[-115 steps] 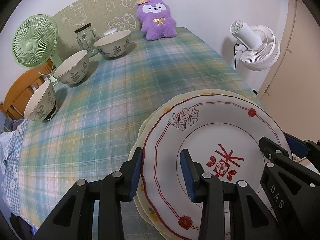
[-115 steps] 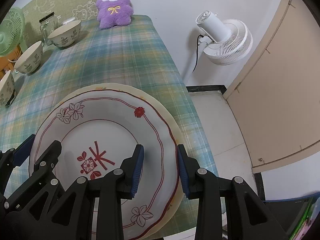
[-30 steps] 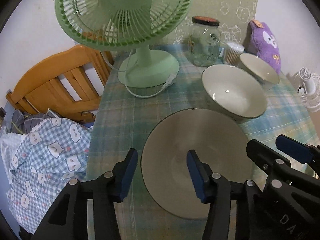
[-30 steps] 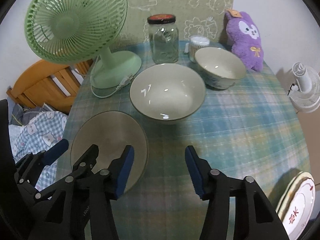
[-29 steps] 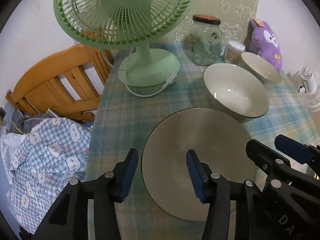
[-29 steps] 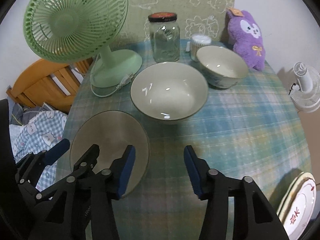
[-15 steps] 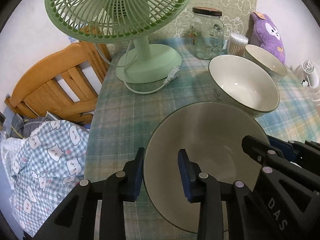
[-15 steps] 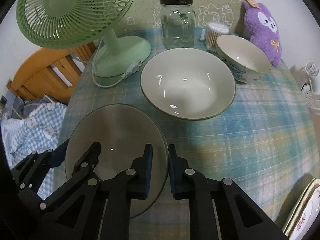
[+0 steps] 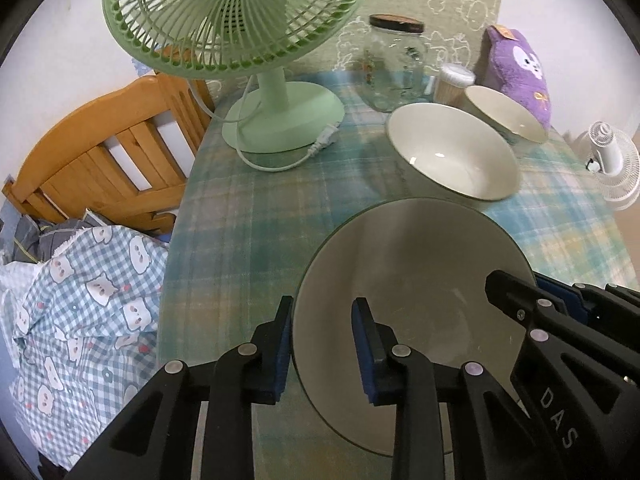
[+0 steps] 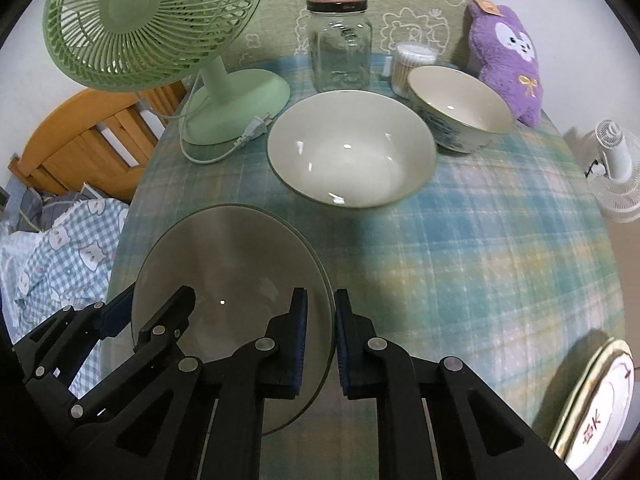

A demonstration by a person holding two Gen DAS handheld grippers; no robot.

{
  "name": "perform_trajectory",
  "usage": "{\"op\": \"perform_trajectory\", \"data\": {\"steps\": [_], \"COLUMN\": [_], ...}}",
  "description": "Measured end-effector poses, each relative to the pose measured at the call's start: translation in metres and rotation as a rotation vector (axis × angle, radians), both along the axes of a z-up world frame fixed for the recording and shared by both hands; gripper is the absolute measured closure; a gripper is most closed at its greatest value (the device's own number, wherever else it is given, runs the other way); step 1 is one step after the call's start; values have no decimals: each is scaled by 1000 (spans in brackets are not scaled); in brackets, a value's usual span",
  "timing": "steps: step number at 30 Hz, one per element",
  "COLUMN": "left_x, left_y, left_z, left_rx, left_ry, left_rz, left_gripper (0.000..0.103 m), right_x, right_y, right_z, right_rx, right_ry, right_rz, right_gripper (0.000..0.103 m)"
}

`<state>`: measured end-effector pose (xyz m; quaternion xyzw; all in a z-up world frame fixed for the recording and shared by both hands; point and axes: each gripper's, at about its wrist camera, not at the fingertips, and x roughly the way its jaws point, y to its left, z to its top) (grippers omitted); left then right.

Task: Organize plates and bowls
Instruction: 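Lift the large bowl with both grippers and carry it toward the plate stack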

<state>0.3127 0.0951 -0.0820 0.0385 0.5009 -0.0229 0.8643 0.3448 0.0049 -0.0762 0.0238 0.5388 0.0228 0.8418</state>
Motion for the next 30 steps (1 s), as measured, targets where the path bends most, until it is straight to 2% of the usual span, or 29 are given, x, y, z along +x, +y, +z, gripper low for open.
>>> {"op": "perform_trajectory", "data": {"steps": [15,30], "left_x": [-78,-144], "left_y": [-53,-117], "left_z": [23,14], "left_rx": [-6,-37], "left_ry": [-23,-23], "left_rz": [14,19], "left_gripper": [76,76], "right_x": [-81,-156], "right_y": [-53,-125], "right_z": [29,27], "right_rx": [5,-9], "right_ry": [-23,-35], "right_rz": [20,21], "right_gripper": [87,87]}}
